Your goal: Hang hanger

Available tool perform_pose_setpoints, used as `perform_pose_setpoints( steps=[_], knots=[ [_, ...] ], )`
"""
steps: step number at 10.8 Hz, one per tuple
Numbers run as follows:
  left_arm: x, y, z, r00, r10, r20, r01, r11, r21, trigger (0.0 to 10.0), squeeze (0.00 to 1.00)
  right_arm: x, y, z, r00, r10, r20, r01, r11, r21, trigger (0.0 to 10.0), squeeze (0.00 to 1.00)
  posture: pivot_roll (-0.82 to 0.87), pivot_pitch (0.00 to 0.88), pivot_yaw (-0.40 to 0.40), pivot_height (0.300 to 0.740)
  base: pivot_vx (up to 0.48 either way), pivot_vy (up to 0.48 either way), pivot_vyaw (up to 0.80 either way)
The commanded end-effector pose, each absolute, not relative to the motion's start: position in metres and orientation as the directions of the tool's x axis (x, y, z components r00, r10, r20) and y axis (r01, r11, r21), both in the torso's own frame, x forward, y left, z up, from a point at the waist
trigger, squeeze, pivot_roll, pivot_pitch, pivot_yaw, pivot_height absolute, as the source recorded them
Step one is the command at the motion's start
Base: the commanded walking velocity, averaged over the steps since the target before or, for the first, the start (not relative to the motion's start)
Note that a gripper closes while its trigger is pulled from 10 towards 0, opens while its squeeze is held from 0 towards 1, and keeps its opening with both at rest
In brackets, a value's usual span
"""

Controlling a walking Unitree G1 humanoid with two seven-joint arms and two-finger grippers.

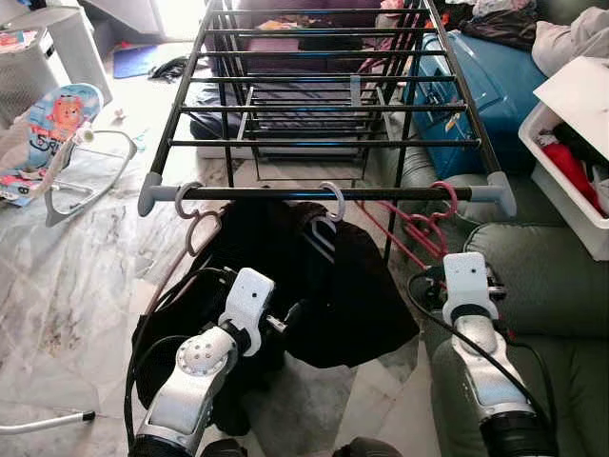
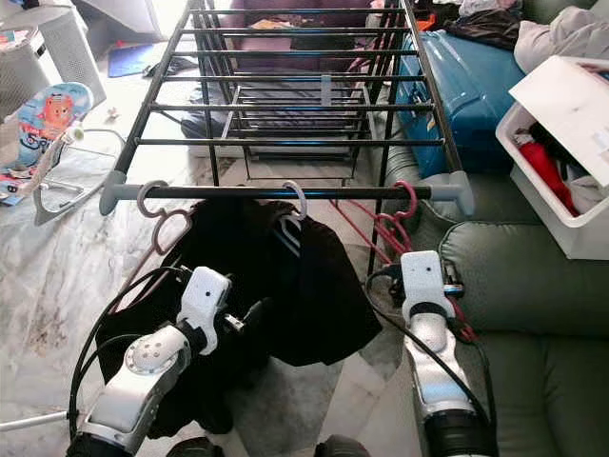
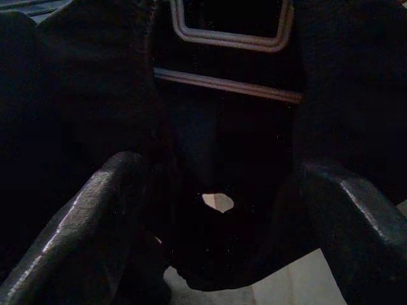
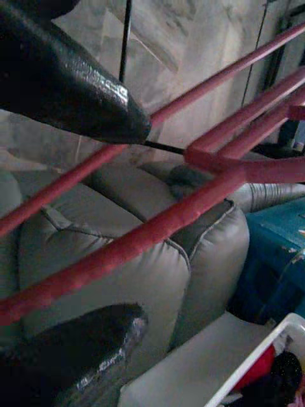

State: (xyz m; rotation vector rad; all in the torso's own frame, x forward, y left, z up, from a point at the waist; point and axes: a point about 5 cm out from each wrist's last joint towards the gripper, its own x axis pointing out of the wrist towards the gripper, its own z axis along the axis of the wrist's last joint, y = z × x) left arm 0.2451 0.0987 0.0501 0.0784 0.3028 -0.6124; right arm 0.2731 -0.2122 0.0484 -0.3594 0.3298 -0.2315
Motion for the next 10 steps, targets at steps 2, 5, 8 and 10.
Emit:
perform_pose_setpoints(
  steps=[2, 5, 8, 10],
  knots=[
    [0.246, 0.100, 0.050, 0.774, -0.552, -0.310, 0.578, 0.816, -0.009, 10.0, 0.00, 0.276, -0.209, 0.054, 0.925, -0.276, -0.261, 0.168, 0.914, -0.369, 10.0, 1.00, -0.06, 0.000, 0.020, 0.740, 0.000, 0.000, 0.00],
    [0.245, 0.101, 0.049, 0.772, -0.553, -0.314, 0.581, 0.814, -0.005, 10.0, 0.00, 0.275, -0.205, 0.046, 0.912, -0.272, -0.307, 0.188, 0.942, -0.277, 10.0, 1.00, -0.06, 0.000, 0.025, 0.740, 0.000, 0.000, 0.00],
    [0.244, 0.102, 0.049, 0.771, -0.552, -0.318, 0.581, 0.814, -0.003, 10.0, 0.00, 0.274, -0.201, 0.063, 0.957, -0.226, -0.181, 0.155, 0.927, -0.341, 10.0, 1.00, -0.06, 0.000, 0.024, 0.740, 0.000, 0.000, 0.00],
    [0.243, 0.102, 0.048, 0.769, -0.553, -0.319, 0.583, 0.812, -0.003, 10.0, 0.00, 0.268, -0.202, 0.069, 0.971, -0.200, -0.132, 0.142, 0.924, -0.355, 10.0, 0.95, -0.06, 0.000, 0.024, 0.740, 0.000, 0.000, 0.00]
  ],
)
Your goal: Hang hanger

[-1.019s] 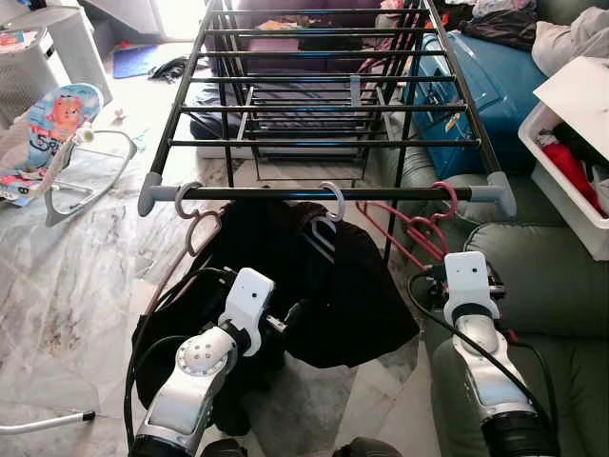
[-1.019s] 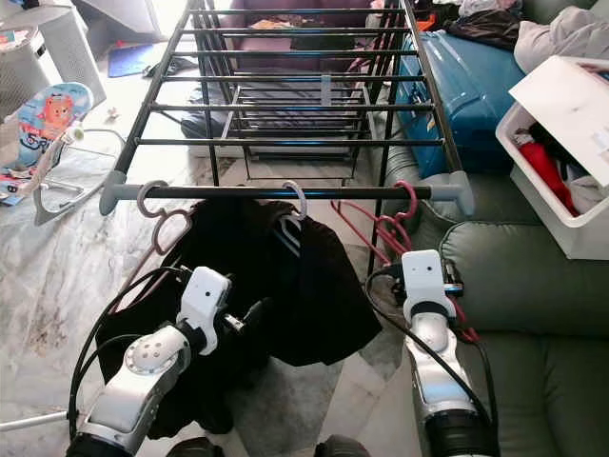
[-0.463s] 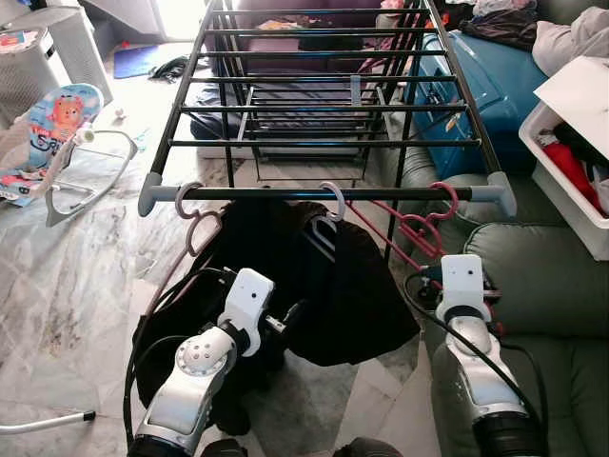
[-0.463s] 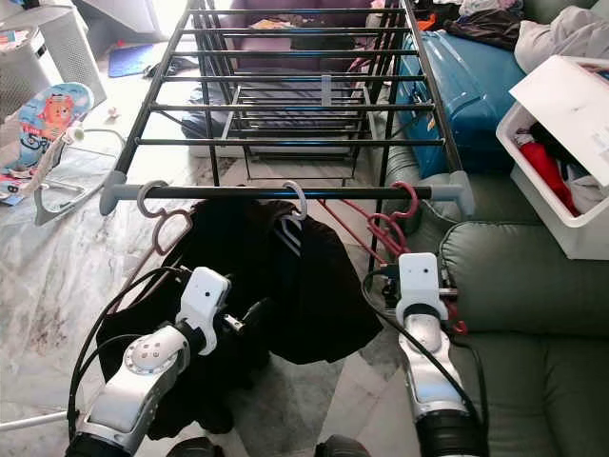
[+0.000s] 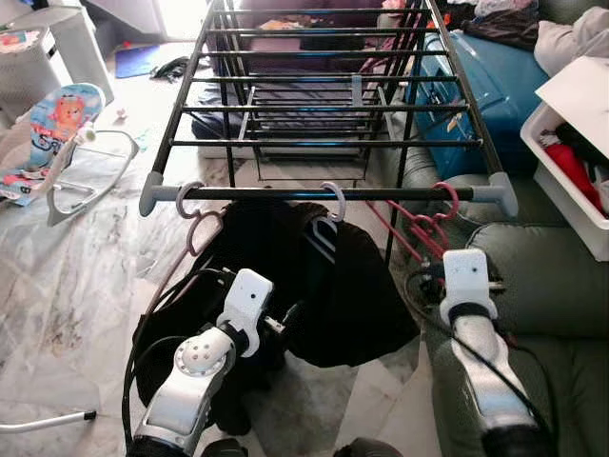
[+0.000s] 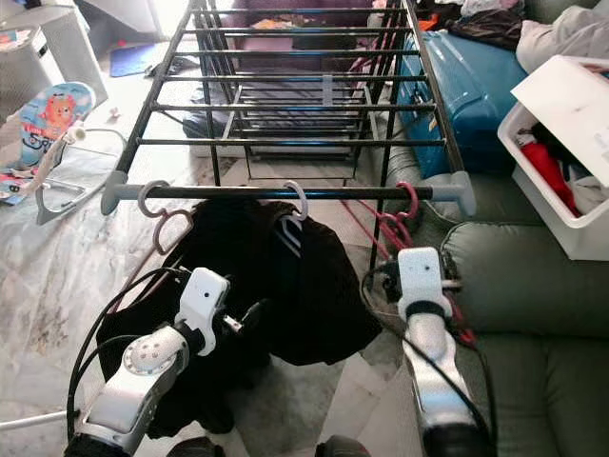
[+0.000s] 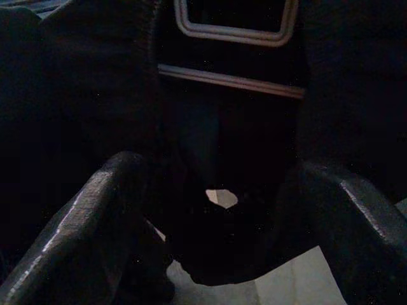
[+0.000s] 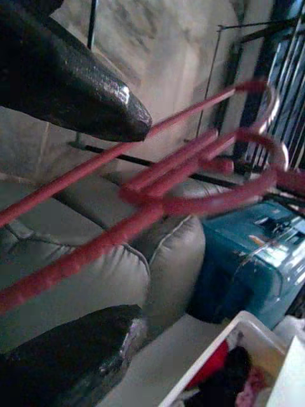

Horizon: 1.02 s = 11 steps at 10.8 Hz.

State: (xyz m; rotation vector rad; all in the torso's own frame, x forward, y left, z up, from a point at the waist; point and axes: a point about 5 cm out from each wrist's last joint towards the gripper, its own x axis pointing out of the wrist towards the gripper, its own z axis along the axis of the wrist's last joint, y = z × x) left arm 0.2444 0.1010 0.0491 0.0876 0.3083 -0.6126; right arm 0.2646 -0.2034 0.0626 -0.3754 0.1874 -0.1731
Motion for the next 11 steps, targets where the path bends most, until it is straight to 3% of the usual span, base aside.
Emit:
perform_pose_setpoints(
  steps=[1, 4, 7, 11],
  knots=[
    [0.243, 0.102, 0.048, 0.768, -0.555, -0.320, 0.585, 0.811, -0.004, 10.0, 0.00, 0.264, -0.202, 0.071, 0.980, -0.177, -0.089, 0.125, 0.901, -0.414, 10.0, 0.00, -0.06, 0.000, 0.026, 0.740, 0.000, 0.000, 0.00],
    [0.243, 0.102, 0.048, 0.765, -0.558, -0.322, 0.588, 0.809, -0.005, 10.0, 0.00, 0.258, -0.200, 0.079, 0.993, -0.116, -0.034, 0.089, 0.890, -0.448, 10.0, 0.00, -0.07, 0.000, 0.027, 0.740, 0.000, 0.000, 0.00],
    [0.243, 0.103, 0.048, 0.767, -0.554, -0.324, 0.584, 0.812, -0.004, 10.0, 0.00, 0.243, -0.198, 0.071, 0.995, -0.050, -0.081, 0.011, 0.907, -0.421, 10.0, 0.00, -0.07, 0.000, 0.026, 0.740, 0.000, 0.000, 0.00],
    [0.245, 0.115, 0.054, 0.832, -0.481, -0.278, 0.509, 0.860, 0.033, 10.0, 0.00, 0.223, -0.195, 0.105, 0.996, 0.015, 0.090, 0.035, 0.849, -0.527, 10.0, 0.00, -0.07, 0.000, 0.024, 0.740, 0.000, 0.000, 0.00]
  ],
)
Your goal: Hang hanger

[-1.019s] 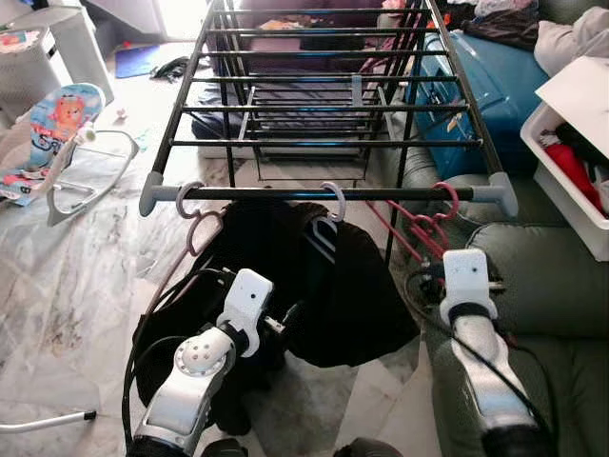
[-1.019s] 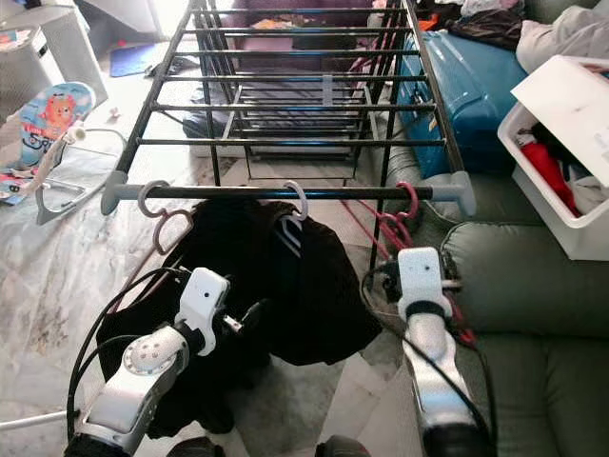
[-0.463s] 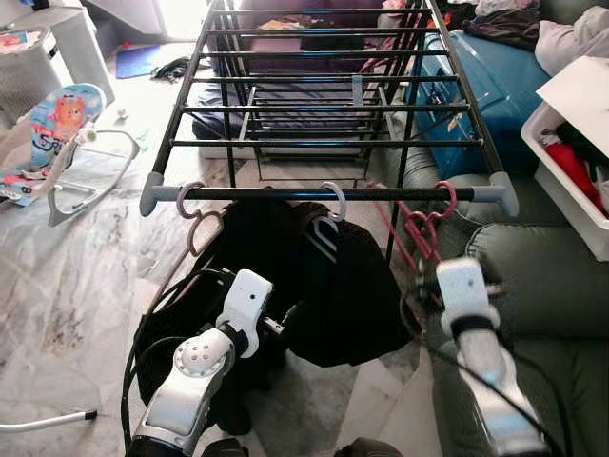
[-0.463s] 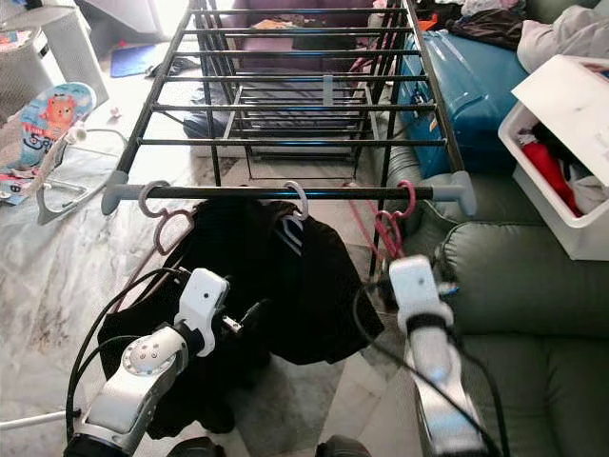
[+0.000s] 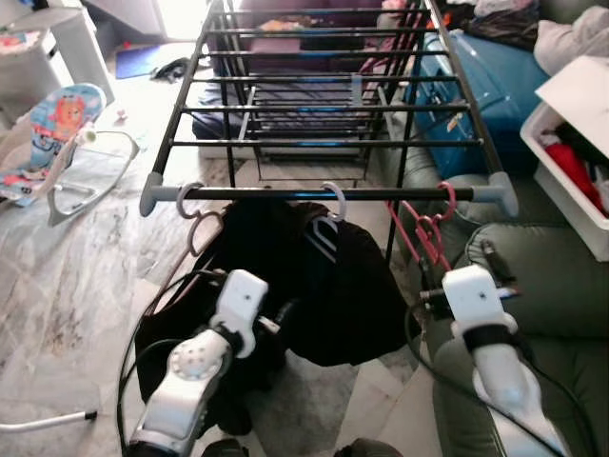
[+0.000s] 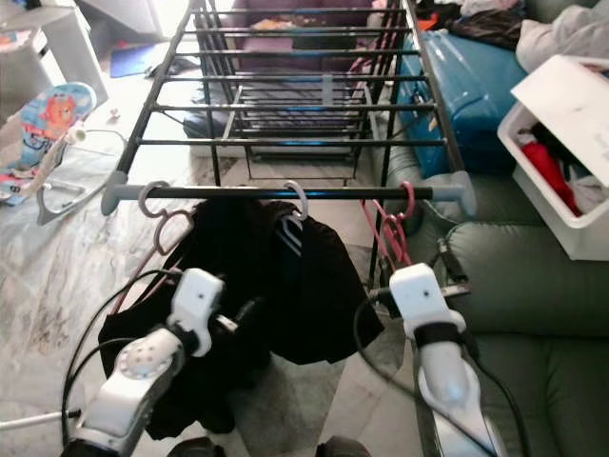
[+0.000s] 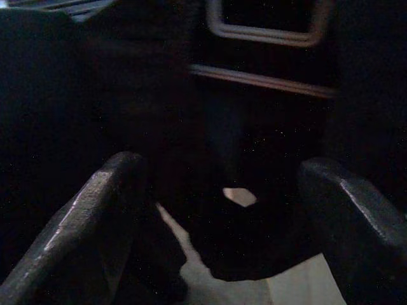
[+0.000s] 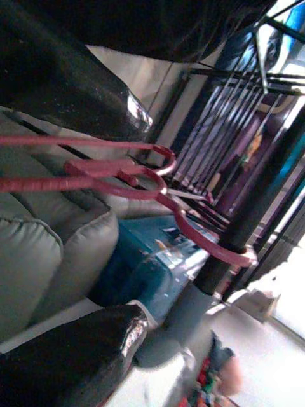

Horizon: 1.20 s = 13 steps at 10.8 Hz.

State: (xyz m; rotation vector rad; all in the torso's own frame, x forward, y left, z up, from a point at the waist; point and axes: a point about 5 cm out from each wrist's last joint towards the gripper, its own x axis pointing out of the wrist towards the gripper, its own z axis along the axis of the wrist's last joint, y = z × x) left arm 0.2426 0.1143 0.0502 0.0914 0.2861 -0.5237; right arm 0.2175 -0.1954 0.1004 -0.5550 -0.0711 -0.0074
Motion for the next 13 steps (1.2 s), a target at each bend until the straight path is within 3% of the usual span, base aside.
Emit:
perform_pose_setpoints(
  steps=[1, 4, 9, 13],
  knots=[
    [0.243, 0.120, 0.056, 0.848, -0.460, -0.264, 0.483, 0.875, 0.024, 10.0, 0.00, 0.214, -0.192, 0.107, 0.994, 0.031, 0.102, 0.030, 0.841, -0.541, 10.0, 0.00, -0.07, 0.000, 0.021, 0.740, 0.000, 0.000, 0.00],
    [0.241, 0.121, 0.056, 0.849, -0.459, -0.260, 0.481, 0.877, 0.022, 10.0, 0.00, 0.203, -0.183, 0.108, 0.993, 0.068, 0.098, -0.006, 0.845, -0.534, 10.0, 0.00, -0.07, 0.000, 0.018, 0.740, 0.000, 0.000, 0.00],
    [0.241, 0.116, 0.056, 0.842, -0.472, -0.261, 0.494, 0.869, 0.022, 10.0, 0.00, 0.215, -0.172, 0.114, 0.988, 0.106, 0.116, -0.036, 0.871, -0.489, 10.0, 0.00, -0.07, 0.000, 0.015, 0.740, 0.000, 0.000, 0.00],
    [0.242, 0.115, 0.056, 0.836, -0.480, -0.266, 0.503, 0.864, 0.023, 10.0, 0.00, 0.218, -0.168, 0.109, 0.989, 0.112, 0.093, -0.057, 0.885, -0.463, 10.0, 0.00, -0.06, 0.000, 0.013, 0.740, -0.280, 0.000, 0.00]
  ],
)
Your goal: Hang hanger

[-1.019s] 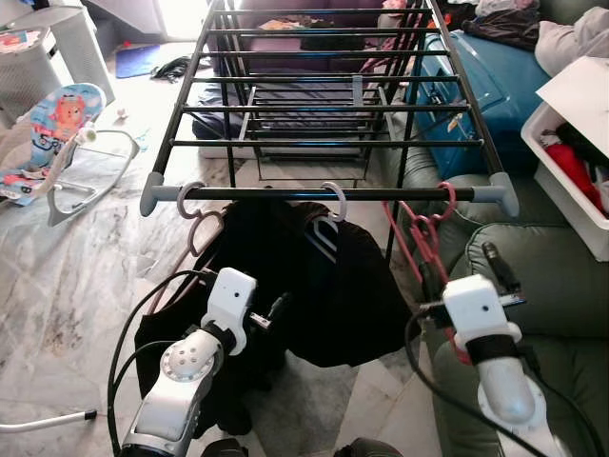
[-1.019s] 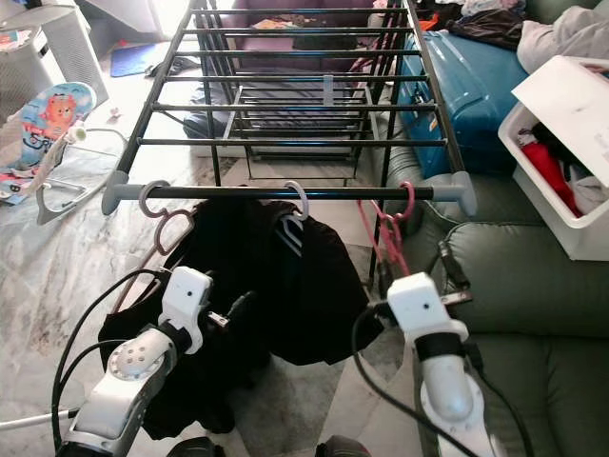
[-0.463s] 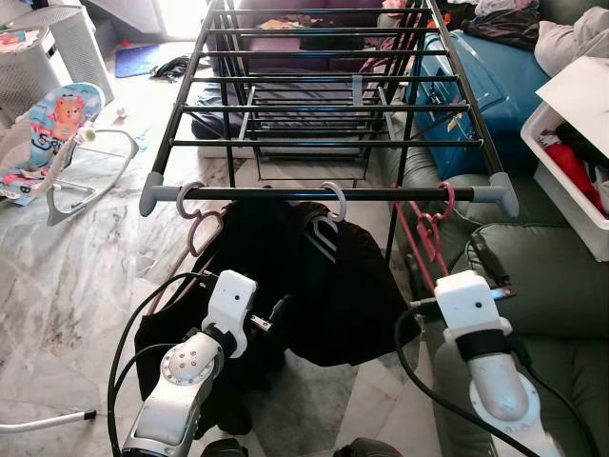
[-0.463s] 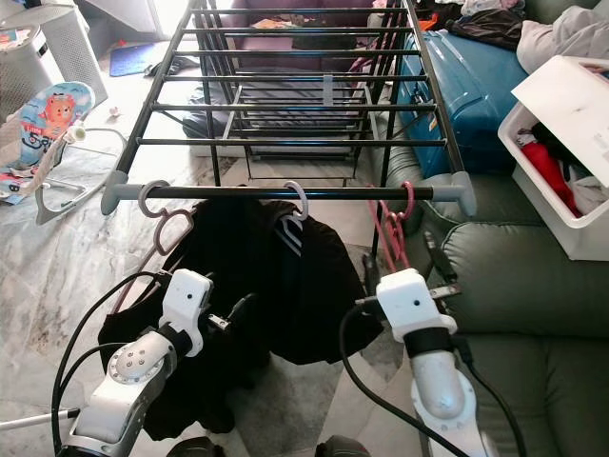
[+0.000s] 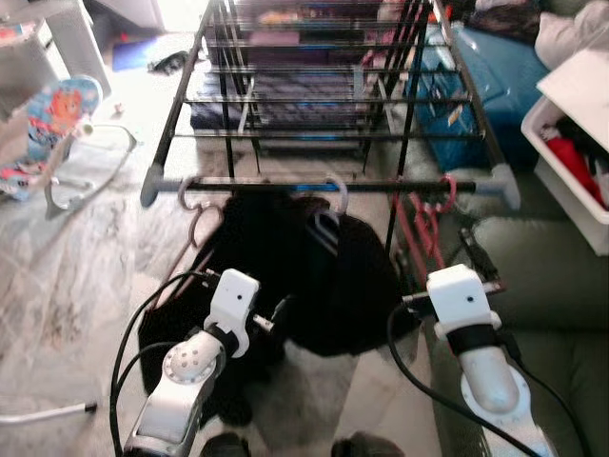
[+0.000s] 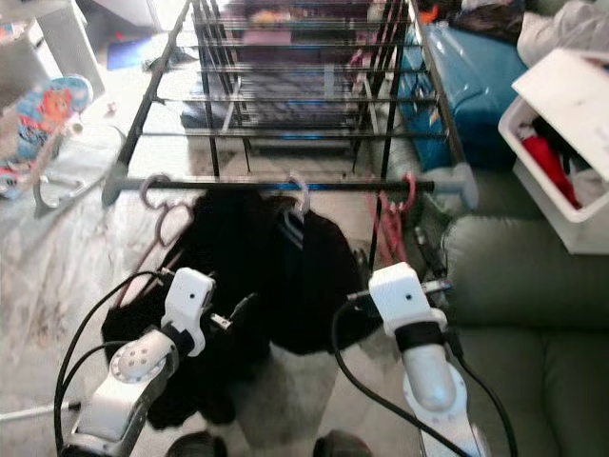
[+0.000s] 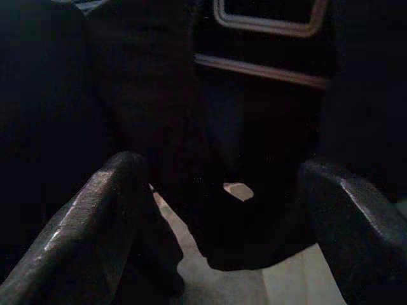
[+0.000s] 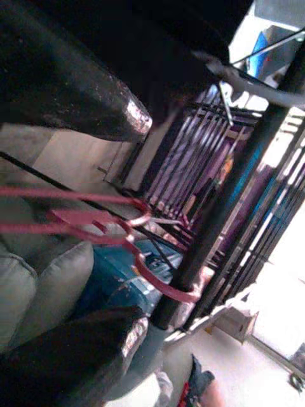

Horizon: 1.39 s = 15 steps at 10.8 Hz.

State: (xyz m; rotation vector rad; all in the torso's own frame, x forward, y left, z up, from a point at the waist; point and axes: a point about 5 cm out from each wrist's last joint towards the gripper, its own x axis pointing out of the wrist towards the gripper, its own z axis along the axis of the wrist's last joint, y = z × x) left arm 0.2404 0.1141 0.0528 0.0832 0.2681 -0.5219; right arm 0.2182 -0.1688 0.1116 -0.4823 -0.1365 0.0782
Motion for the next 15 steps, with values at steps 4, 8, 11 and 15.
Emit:
perform_pose_setpoints(
  steps=[4, 8, 11, 15],
  knots=[
    [0.243, 0.115, 0.056, 0.839, -0.476, -0.264, 0.500, 0.866, 0.025, 10.0, 0.00, 0.221, -0.174, 0.101, 0.995, 0.082, 0.053, -0.052, 0.902, -0.428, 10.0, 0.00, -0.06, 0.000, 0.009, 0.740, -0.280, 0.000, 0.00],
    [0.245, 0.115, 0.056, 0.840, -0.478, -0.257, 0.501, 0.865, 0.032, 10.0, 0.00, 0.226, -0.172, 0.100, 0.994, 0.103, 0.049, -0.075, 0.912, -0.402, 10.0, 0.00, -0.07, 0.000, 0.013, 0.740, -0.278, 0.000, 0.00],
    [0.257, 0.125, 0.064, 0.876, -0.428, -0.224, 0.451, 0.890, 0.066, 10.0, 0.00, 0.238, -0.183, 0.087, 1.000, 0.016, -0.008, -0.018, 0.954, -0.298, 10.0, 0.00, -0.07, 0.000, 0.016, 0.740, -0.271, 0.000, 0.00],
    [0.240, 0.155, 0.052, 0.941, -0.248, -0.231, 0.286, 0.947, 0.145, 10.0, 0.00, 0.248, -0.189, 0.065, 0.993, -0.106, -0.059, 0.093, 0.978, -0.184, 10.0, 0.00, -0.04, 0.000, 0.047, 0.740, -0.131, 0.000, 0.00]
  ],
)
